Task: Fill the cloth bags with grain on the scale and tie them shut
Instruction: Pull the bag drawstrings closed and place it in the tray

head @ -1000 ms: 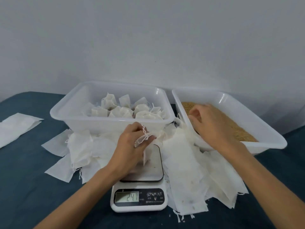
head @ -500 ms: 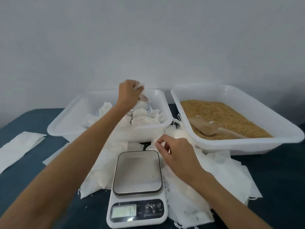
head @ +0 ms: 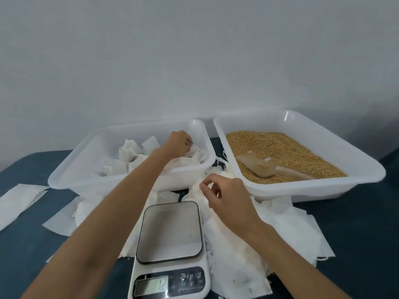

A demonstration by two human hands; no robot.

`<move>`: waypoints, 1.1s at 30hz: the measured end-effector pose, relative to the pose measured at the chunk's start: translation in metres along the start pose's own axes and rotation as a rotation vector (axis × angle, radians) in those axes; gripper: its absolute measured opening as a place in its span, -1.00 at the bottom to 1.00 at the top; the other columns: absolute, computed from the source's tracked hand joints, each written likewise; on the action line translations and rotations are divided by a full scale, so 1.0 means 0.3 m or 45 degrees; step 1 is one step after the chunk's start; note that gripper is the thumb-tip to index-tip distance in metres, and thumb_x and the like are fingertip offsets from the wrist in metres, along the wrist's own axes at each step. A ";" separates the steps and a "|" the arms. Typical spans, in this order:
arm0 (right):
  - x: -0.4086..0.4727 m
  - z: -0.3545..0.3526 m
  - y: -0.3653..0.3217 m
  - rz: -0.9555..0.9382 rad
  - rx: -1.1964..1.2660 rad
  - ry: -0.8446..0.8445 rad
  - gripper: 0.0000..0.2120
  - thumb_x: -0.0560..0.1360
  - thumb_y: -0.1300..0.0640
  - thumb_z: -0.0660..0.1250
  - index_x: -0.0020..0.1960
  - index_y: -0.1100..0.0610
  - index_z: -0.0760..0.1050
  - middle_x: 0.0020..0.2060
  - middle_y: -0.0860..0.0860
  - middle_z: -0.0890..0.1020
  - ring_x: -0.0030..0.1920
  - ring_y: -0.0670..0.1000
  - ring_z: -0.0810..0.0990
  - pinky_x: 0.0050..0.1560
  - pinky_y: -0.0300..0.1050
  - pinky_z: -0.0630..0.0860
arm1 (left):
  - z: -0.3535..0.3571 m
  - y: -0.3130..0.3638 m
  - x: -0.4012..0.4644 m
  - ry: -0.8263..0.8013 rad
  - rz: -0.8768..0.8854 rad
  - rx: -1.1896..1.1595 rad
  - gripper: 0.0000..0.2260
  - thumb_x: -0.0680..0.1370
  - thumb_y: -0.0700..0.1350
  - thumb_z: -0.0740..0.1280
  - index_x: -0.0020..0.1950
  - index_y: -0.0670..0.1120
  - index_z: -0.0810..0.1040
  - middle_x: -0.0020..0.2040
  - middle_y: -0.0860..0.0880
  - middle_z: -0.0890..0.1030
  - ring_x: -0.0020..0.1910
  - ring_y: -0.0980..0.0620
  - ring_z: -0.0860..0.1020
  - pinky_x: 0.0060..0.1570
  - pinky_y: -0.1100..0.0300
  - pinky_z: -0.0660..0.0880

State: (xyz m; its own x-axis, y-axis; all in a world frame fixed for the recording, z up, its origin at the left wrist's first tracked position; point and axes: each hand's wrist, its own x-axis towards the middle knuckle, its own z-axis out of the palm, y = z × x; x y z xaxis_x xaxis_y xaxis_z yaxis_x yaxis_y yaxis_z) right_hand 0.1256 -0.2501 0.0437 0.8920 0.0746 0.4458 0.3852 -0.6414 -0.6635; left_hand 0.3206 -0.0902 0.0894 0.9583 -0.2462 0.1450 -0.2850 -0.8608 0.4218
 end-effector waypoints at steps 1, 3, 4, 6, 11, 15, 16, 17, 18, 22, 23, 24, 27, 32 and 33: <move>0.001 -0.001 0.002 0.011 0.023 0.003 -0.88 0.60 -0.01 0.33 -0.09 -0.05 0.58 -0.49 -0.13 0.57 -0.41 -0.12 0.55 -0.27 -0.07 0.54 | -0.011 0.006 -0.019 0.037 0.016 -0.019 -0.76 0.57 -0.37 0.32 0.17 -0.26 0.70 0.18 -0.20 0.70 0.19 -0.19 0.63 0.23 0.10 0.49; 0.003 -0.001 0.004 0.028 0.060 0.003 -0.88 0.60 -0.02 0.33 -0.11 -0.08 0.57 -0.49 -0.14 0.58 -0.42 -0.14 0.56 -0.31 -0.16 0.50 | -0.045 0.020 -0.063 0.172 0.024 -0.116 -0.78 0.60 -0.35 0.31 0.18 -0.27 0.69 0.17 -0.19 0.70 0.13 -0.17 0.65 0.20 0.15 0.49; 0.004 -0.001 0.004 0.032 0.075 0.000 -0.88 0.60 -0.02 0.32 -0.12 -0.10 0.56 -0.47 -0.16 0.58 -0.42 -0.15 0.57 -0.32 -0.22 0.47 | -0.066 0.028 -0.094 0.265 0.034 -0.167 -0.79 0.61 -0.35 0.31 0.17 -0.26 0.68 0.15 -0.16 0.70 0.07 -0.13 0.65 0.14 0.21 0.49; 0.003 0.004 0.005 0.034 0.103 -0.014 -0.88 0.60 -0.03 0.32 -0.11 -0.11 0.56 -0.46 -0.17 0.60 -0.42 -0.14 0.58 -0.35 -0.29 0.43 | -0.103 0.041 -0.181 0.426 0.090 -0.249 -0.83 0.61 -0.33 0.34 0.13 -0.22 0.69 0.02 -0.10 0.70 -0.13 0.00 0.60 -0.06 0.38 0.46; -0.002 0.017 -0.001 0.044 0.261 -0.003 -0.83 0.66 0.03 0.25 -0.06 -0.01 0.57 -0.49 -0.04 0.59 -0.50 -0.12 0.52 -0.38 -0.37 0.33 | -0.095 0.056 -0.467 0.388 0.311 -0.337 -0.90 0.55 -0.26 0.47 -0.13 -0.09 0.64 -0.34 0.13 0.53 -0.39 0.18 0.44 -0.29 0.43 0.36; -0.007 0.006 -0.032 -0.090 0.422 0.121 -0.75 0.71 0.08 0.17 -0.06 0.07 0.55 -0.54 0.01 0.52 -0.52 -0.07 0.48 -0.34 -0.33 0.40 | 0.009 0.100 -0.571 -0.065 0.426 -0.222 -0.96 0.57 -0.23 0.48 -0.09 -0.14 0.70 -0.27 0.15 0.57 -0.31 0.15 0.50 -0.20 0.35 0.41; -0.006 0.001 -0.037 -0.104 0.470 0.151 -0.75 0.71 0.08 0.16 -0.07 0.07 0.55 -0.55 0.01 0.51 -0.54 -0.07 0.48 -0.36 -0.28 0.43 | 0.031 0.121 -0.588 -0.152 0.458 -0.222 -0.96 0.56 -0.20 0.50 -0.05 -0.16 0.71 -0.23 0.12 0.58 -0.27 0.12 0.52 -0.18 0.39 0.41; -0.004 -0.004 -0.040 -0.107 0.510 0.175 -0.74 0.71 0.07 0.16 -0.07 0.06 0.54 -0.56 0.01 0.50 -0.56 -0.05 0.48 -0.39 -0.24 0.45 | 0.053 0.136 -0.601 -0.214 0.482 -0.227 -0.91 0.55 -0.16 0.52 -0.02 -0.17 0.71 -0.18 0.09 0.59 -0.23 0.14 0.52 -0.15 0.43 0.39; -0.002 -0.008 -0.041 -0.105 0.532 0.194 -0.74 0.71 0.05 0.15 -0.07 0.06 0.53 -0.57 0.02 0.49 -0.58 -0.02 0.48 -0.43 -0.22 0.44 | 0.072 0.148 -0.612 -0.254 0.503 -0.233 -0.87 0.54 -0.12 0.54 0.00 -0.16 0.70 -0.14 0.08 0.60 -0.20 0.15 0.51 -0.13 0.44 0.37; -0.001 -0.018 -0.040 -0.087 0.558 0.204 -0.72 0.72 0.04 0.13 -0.07 0.07 0.53 -0.58 0.04 0.48 -0.62 -0.04 0.48 -0.48 -0.27 0.40 | 0.098 0.173 -0.636 -0.264 0.499 -0.164 -0.85 0.48 -0.09 0.59 -0.10 -0.02 0.62 -0.13 0.06 0.62 -0.14 0.09 0.53 -0.07 0.29 0.43; 0.000 -0.019 -0.039 -0.088 0.548 0.215 -0.72 0.72 0.04 0.13 -0.07 0.07 0.53 -0.57 0.01 0.49 -0.60 -0.06 0.47 -0.46 -0.28 0.40 | 0.103 0.172 -0.639 -0.267 0.469 -0.197 -0.79 0.48 -0.14 0.59 -0.16 0.04 0.57 -0.16 0.04 0.64 -0.17 0.11 0.56 -0.09 0.30 0.44; 0.003 -0.020 -0.040 -0.094 0.533 0.231 -0.72 0.71 0.05 0.14 -0.07 0.08 0.54 -0.55 -0.01 0.49 -0.58 -0.07 0.47 -0.43 -0.30 0.40 | 0.106 0.173 -0.643 -0.269 0.440 -0.249 -0.73 0.47 -0.19 0.58 -0.19 0.09 0.53 -0.20 0.04 0.64 -0.21 0.14 0.56 -0.12 0.35 0.44; 0.007 -0.025 -0.040 -0.120 0.536 0.264 -0.72 0.71 0.05 0.15 -0.08 0.10 0.54 -0.55 -0.02 0.48 -0.55 -0.09 0.46 -0.38 -0.31 0.41 | 0.116 0.180 -0.646 -0.239 0.383 -0.346 -0.82 0.51 -0.27 0.51 -0.14 -0.03 0.59 -0.19 0.08 0.63 -0.23 0.17 0.54 -0.13 0.37 0.41; 0.002 -0.029 -0.044 -0.154 0.521 0.295 -0.72 0.71 0.07 0.15 -0.08 0.11 0.54 -0.54 -0.01 0.48 -0.53 -0.07 0.47 -0.35 -0.29 0.40 | 0.086 0.156 -0.619 -0.037 0.317 -0.511 -0.79 0.56 -0.29 0.44 -0.06 0.02 0.55 -0.20 0.14 0.61 -0.21 0.17 0.55 -0.11 0.31 0.47; 0.002 -0.030 -0.044 -0.160 0.512 0.308 -0.73 0.71 0.07 0.15 -0.07 0.11 0.54 -0.52 -0.01 0.50 -0.50 -0.06 0.49 -0.34 -0.28 0.41 | 0.075 0.145 -0.615 -0.001 0.272 -0.586 -0.82 0.56 -0.30 0.44 -0.02 -0.02 0.57 -0.20 0.10 0.63 -0.21 0.13 0.57 -0.09 0.25 0.52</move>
State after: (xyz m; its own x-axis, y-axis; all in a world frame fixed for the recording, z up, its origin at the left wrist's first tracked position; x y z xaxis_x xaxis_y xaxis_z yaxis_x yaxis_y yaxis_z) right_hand 0.1190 -0.2483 0.0583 0.7705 -0.0773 0.6327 0.5899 -0.2893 -0.7538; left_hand 0.1320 -0.0921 0.0609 0.8774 -0.3961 0.2706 -0.4544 -0.5053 0.7336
